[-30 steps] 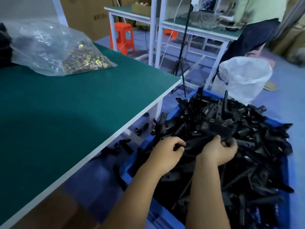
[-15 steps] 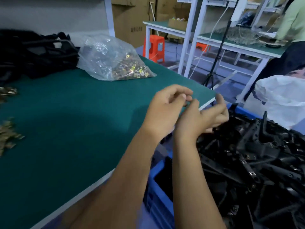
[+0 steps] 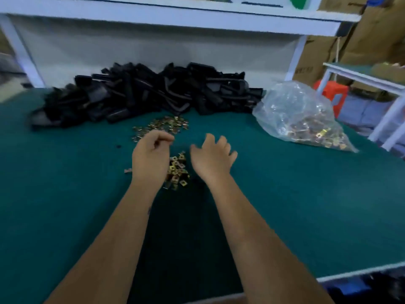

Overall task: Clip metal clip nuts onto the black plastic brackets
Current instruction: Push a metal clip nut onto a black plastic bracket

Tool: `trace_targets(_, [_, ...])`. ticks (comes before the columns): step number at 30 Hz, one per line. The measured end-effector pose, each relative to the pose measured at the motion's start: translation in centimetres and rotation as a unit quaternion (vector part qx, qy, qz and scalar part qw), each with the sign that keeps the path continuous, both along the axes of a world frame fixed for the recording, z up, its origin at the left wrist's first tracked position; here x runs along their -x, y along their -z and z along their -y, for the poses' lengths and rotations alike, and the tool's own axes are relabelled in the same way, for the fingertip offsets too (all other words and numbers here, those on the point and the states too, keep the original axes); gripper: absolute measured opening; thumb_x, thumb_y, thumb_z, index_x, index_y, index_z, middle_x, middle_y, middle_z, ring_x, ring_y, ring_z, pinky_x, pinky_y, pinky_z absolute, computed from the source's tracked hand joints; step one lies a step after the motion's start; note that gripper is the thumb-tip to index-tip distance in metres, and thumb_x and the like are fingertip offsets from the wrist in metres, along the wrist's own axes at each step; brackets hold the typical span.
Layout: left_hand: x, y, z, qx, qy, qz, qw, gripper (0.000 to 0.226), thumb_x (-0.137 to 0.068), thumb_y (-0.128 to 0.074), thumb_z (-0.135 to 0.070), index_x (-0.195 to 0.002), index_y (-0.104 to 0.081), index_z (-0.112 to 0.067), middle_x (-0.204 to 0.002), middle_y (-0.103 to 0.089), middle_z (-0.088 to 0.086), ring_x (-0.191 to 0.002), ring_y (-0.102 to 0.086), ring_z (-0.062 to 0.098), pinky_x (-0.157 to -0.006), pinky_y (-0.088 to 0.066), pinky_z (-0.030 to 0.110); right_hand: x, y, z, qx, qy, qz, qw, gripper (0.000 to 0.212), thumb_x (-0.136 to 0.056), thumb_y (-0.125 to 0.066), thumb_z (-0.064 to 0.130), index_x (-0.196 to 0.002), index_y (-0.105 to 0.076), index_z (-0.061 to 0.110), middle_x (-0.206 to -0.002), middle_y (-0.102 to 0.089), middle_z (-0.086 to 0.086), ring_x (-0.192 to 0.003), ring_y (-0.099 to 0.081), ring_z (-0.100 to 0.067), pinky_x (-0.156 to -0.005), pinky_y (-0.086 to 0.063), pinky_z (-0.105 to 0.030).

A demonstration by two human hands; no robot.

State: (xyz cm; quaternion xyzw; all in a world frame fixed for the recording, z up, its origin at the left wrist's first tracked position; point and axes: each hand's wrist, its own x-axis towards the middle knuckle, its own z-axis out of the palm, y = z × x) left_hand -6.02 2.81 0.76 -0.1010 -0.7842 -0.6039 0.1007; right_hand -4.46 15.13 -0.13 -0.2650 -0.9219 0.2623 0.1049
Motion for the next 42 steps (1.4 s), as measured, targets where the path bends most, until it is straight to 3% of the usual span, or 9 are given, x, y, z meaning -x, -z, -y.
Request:
trace_targets(4, [3.1,2.2,3.1,0.205,-0.052,0.029,0.977,0.025,-0.091,-0.05,-0.008,-0.101,-0.072,-0.015,-0.108,-0.068,0.012,-0.1,-0.059,0.03,-0.093,-0.046,0.042,3.2,1.7,2.3,-0.054,-0.065,0.091,0.992,0.067,-0.102,-0.026,0.052,-0.156,-0.014,0.014,-0.163,0.0,-0.019,-0.151,0.003,-0.034,-0.119,0.005,-0.053])
trace_targets(8, [4.5,2.4,1.7,0.29,-0.003,0.036,0.956,0.032,-0.093,-0.049,-0.018,-0.119,-0.067,-0.021,-0.128,-0.059,0.009,-0.122,-0.046,0.031,-0.105,-0.034,0.038,5.8,1.8,2.9,-0.094,-0.123,0.086,0.984,0.058,-0.104,-0.023,0.049,-0.154,-0.024,0.018,-0.164,-0.01,-0.013,-0.151,-0.003,-0.03,-0.12,0.001,-0.052])
trace_targets(14, [6.6,2.2,0.6,0.296,-0.015,0.05,0.954,0.03,-0.092,-0.046,-0.022,-0.112,-0.068,-0.022,-0.124,-0.06,0.006,-0.118,-0.043,0.034,-0.096,-0.035,0.039,8.6,1.5,1.0,-0.046,-0.074,-0.085,0.993,0.041,-0.1,-0.039,0.042,-0.126,-0.058,0.017,-0.129,-0.054,-0.008,-0.122,-0.044,-0.029,-0.103,-0.032,-0.043])
trace_targets(17, [7.2,2.1,0.3,0.283,-0.009,0.062,0.957,0.029,-0.094,-0.045,-0.025,-0.11,-0.068,-0.033,-0.123,-0.062,-0.005,-0.121,-0.042,0.029,-0.097,-0.033,0.038,10.5,1.6,-1.2,-0.073,-0.028,-0.083,0.993,0.043,-0.097,-0.043,0.037,-0.135,-0.052,0.02,-0.143,-0.042,-0.009,-0.133,-0.032,-0.028,-0.11,-0.028,-0.042])
trace_targets(20, [7.9,2.1,0.5,0.235,0.008,0.086,0.968,0.024,-0.096,-0.045,-0.025,-0.089,-0.062,-0.041,-0.098,-0.061,-0.018,-0.114,-0.049,0.023,-0.096,-0.034,0.035,12.9,1.7,-3.2,-0.111,-0.011,-0.016,0.994,0.048,-0.097,-0.039,0.039,-0.143,-0.043,0.026,-0.161,-0.015,-0.01,-0.147,-0.009,-0.029,-0.119,-0.012,-0.046])
trace_targets(23, [8.3,2.0,0.8,0.175,0.002,0.104,0.979,0.027,-0.095,-0.047,-0.024,-0.079,-0.059,-0.043,-0.088,-0.061,-0.022,-0.101,-0.058,0.025,-0.098,-0.045,0.048,15.6,1.8,-4.7,-0.132,-0.021,0.044,0.99,0.054,-0.101,-0.025,0.05,-0.148,-0.039,0.027,-0.165,0.004,-0.011,-0.151,0.007,-0.029,-0.12,-0.001,-0.049])
trace_targets(32, [8.5,2.2,0.7,0.187,-0.008,0.087,0.978,0.03,-0.096,-0.049,-0.025,-0.075,-0.058,-0.044,-0.082,-0.056,-0.029,-0.103,-0.056,0.019,-0.1,-0.043,0.045,18.5,1.8,-5.8,-0.14,0.014,0.101,0.985,0.067,-0.101,-0.007,0.055,-0.154,-0.027,0.019,-0.164,0.002,-0.016,-0.151,0.004,-0.03,-0.117,-0.001,-0.053])
trace_targets(37, [8.4,2.1,0.7,0.177,-0.002,0.09,0.98,0.028,-0.095,-0.049,-0.024,-0.077,-0.061,-0.042,-0.082,-0.06,-0.026,-0.103,-0.058,0.023,-0.099,-0.044,0.047,17.1,1.5,-5.3,-0.168,0.043,-0.046,0.984,0.059,-0.103,-0.021,0.048,-0.139,-0.052,0.014,-0.14,-0.043,-0.008,-0.134,-0.027,-0.027,-0.111,-0.015,-0.048])
trace_targets(42, [8.3,1.9,0.7,0.178,0.004,0.099,0.979,0.028,-0.095,-0.047,-0.026,-0.078,-0.061,-0.042,-0.087,-0.061,-0.024,-0.108,-0.056,0.023,-0.103,-0.042,0.047,13.3,1.1,-4.5,-0.093,0.048,-0.246,0.964,0.041,-0.104,-0.035,0.03,-0.139,-0.056,0.022,-0.131,-0.055,0.001,-0.127,-0.041,-0.017,-0.108,-0.019,-0.034])
